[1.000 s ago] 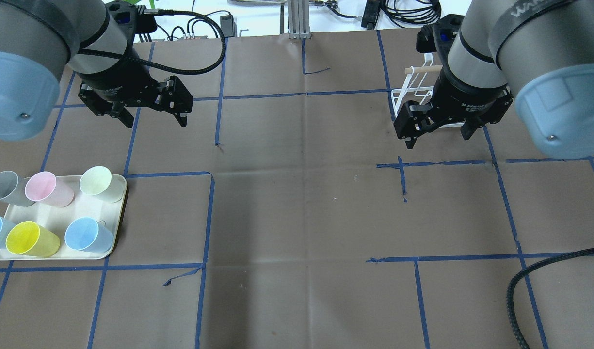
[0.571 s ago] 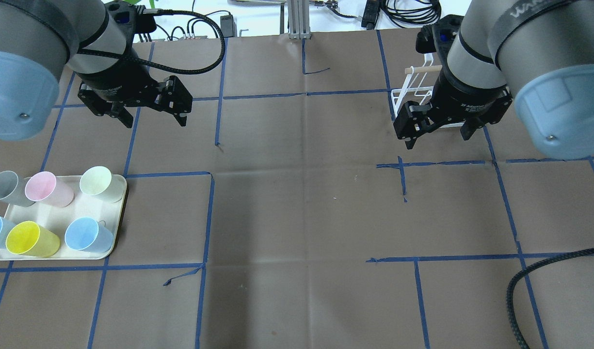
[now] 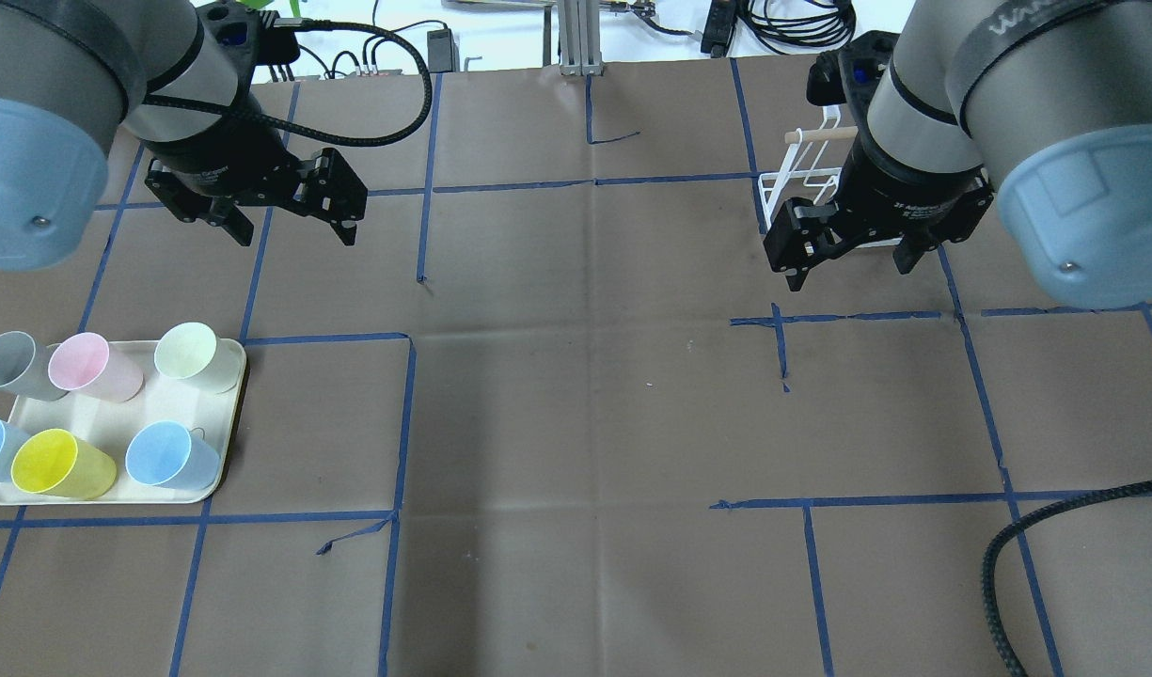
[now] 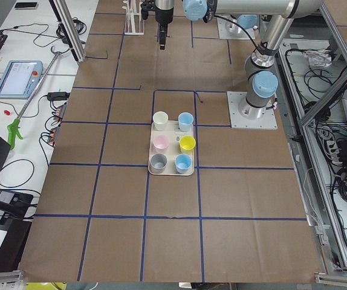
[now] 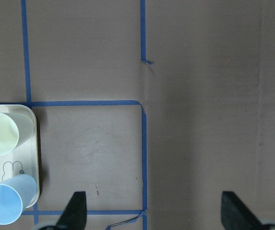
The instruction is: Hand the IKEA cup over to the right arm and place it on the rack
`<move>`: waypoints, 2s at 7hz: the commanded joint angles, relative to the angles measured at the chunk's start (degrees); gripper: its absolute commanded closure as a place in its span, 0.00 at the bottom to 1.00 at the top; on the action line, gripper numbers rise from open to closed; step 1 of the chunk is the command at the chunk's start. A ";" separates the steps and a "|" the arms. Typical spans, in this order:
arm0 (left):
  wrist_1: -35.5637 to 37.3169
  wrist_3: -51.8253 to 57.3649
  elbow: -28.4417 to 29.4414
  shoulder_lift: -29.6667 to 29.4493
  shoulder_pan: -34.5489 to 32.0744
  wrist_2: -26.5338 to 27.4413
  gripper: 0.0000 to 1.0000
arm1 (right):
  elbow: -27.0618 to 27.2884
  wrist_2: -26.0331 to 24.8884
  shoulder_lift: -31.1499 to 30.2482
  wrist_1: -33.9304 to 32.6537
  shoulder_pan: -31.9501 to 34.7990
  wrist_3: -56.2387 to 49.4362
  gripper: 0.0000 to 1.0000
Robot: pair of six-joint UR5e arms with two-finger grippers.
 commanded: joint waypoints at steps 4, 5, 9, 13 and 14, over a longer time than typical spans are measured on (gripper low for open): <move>0.64 25.47 -5.86 0.18 19.17 -0.63 0.00 | 0.11 0.00 -0.11 0.23 -0.02 0.00 0.00; 0.56 27.17 -6.39 0.09 21.83 -0.64 0.00 | 0.02 0.17 -0.11 0.14 0.07 0.00 0.00; 22.03 25.70 -21.12 -0.61 22.56 -0.20 0.01 | 0.02 0.18 0.07 0.14 0.07 0.00 0.00; 34.46 24.29 -26.52 -8.07 22.74 -0.11 0.01 | 0.11 0.18 0.16 0.06 0.07 0.00 0.00; 35.26 24.29 -27.31 -8.87 23.35 -0.20 0.01 | 0.11 0.18 0.16 0.14 0.07 0.00 0.00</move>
